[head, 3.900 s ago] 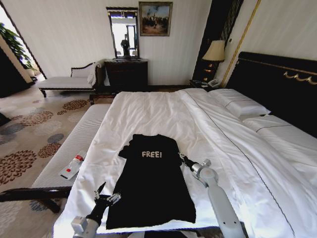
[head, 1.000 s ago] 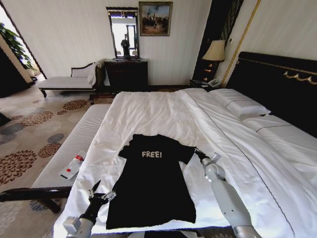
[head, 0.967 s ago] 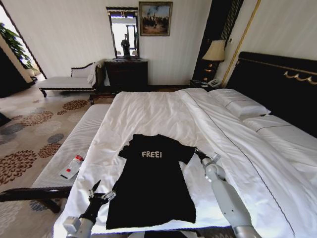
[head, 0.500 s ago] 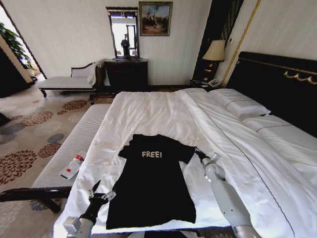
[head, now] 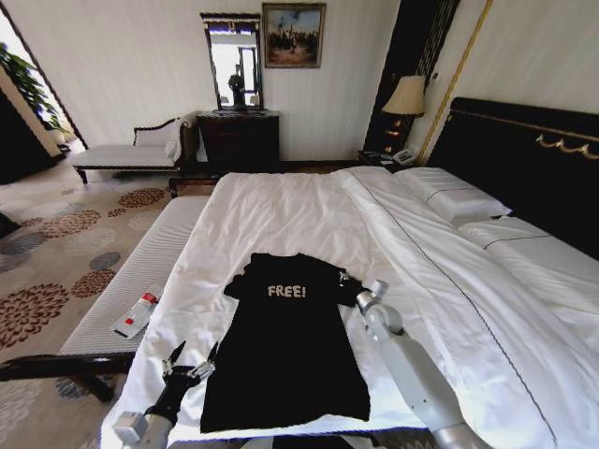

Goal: Fold the clothes on the bed.

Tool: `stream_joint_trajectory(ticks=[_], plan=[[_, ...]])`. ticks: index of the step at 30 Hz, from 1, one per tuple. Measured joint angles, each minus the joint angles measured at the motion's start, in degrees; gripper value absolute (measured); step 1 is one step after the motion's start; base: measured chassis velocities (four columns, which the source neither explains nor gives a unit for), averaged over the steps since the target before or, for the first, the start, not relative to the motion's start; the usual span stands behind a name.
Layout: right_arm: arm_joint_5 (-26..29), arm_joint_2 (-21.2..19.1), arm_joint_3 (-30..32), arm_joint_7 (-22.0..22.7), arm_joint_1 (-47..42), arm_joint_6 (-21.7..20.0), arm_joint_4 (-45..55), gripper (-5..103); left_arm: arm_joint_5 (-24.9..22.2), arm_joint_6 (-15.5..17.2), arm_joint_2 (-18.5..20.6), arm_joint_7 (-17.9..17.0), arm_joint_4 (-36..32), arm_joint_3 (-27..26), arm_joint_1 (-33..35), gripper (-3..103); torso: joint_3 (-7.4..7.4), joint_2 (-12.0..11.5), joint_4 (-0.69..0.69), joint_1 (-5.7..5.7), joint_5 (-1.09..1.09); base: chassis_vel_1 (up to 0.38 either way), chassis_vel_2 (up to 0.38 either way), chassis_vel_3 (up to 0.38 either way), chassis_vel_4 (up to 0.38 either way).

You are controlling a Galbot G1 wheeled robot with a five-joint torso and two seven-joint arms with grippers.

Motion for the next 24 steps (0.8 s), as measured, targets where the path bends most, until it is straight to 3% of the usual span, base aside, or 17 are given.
stream_joint_trajectory(ticks=[13, 23, 24], plan=[[-5.43, 2.71, -8.65, -2.10, 2.51, 1.87, -4.40, 0, -0.65, -0.27, -0.25, 0.01, 0.29, -1.16, 0.45, 100, 0.00, 0.00, 0.00, 0.00, 0.00, 0.000, 0.000, 0.000, 0.000], [-8.14, 4.04, -10.31, -2.84, 3.40, 4.58, -8.97, -3, -1.06, -0.29, -0.25, 0.00, 0.30, -1.50, 0.47, 100, 0.00, 0.00, 0.00, 0.00, 0.01, 0.000, 0.000, 0.000, 0.000], [-8.33, 4.07, -10.33, -2.84, 3.47, 4.91, -9.29, 1, -1.13, -0.29, -0.25, 0.00, 0.27, -1.60, 0.48, 100, 0.00, 0.00, 0.00, 0.00, 0.01, 0.000, 0.000, 0.000, 0.000]])
